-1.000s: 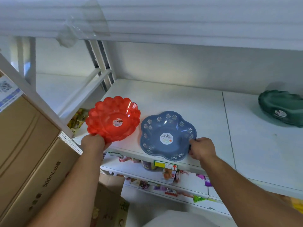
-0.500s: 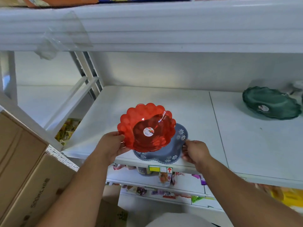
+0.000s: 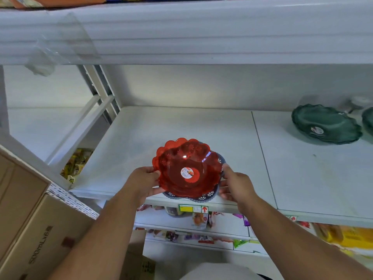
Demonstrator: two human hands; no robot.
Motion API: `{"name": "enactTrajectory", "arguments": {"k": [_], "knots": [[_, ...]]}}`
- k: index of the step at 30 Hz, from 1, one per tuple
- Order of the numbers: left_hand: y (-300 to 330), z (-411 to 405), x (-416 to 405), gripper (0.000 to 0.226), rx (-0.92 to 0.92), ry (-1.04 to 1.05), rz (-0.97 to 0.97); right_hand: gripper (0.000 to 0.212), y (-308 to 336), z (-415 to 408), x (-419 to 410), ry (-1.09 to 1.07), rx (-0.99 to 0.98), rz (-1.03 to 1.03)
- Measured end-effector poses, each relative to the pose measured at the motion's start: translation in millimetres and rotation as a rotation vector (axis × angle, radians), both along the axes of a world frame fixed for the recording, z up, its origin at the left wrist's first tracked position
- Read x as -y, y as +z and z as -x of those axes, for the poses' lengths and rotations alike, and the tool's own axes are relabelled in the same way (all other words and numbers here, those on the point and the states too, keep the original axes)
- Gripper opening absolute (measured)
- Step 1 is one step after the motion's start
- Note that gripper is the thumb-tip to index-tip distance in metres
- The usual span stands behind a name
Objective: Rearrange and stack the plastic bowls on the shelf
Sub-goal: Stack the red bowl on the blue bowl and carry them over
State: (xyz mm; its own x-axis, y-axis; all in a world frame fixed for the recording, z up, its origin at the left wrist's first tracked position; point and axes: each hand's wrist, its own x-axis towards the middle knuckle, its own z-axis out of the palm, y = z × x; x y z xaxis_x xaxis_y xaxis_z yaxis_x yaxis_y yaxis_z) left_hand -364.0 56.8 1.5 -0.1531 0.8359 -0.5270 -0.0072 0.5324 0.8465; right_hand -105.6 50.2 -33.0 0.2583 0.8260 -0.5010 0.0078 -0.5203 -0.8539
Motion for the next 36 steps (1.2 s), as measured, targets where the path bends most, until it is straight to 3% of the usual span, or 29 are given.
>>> {"name": "enactTrajectory", "arguments": {"k": [4,10,16,20,36], "knots": [[-7,5,0,0.017,-0.036,-0.009,0.011,0.046,-2,0,0,0.044,0.042,-0.018],[-11,11,-8,0.031,-0.26,-0.031,0.007,0.028,-5,1,0,0.059,0.012,-0.017],[-14,6,-20,0.034,-0.013,0.031,0.027,0.019,-2,3,2,0.039,-0.025,0.0],[-11,1,-20,0.02,0.129,0.042,0.04,0.015,1,4,2,0.008,-0.06,0.026],[-2,-10,-19,0.023,0.129,0.002,-0.003,0.013,10,-2,8,-0.043,-0.05,-0.001]]}}
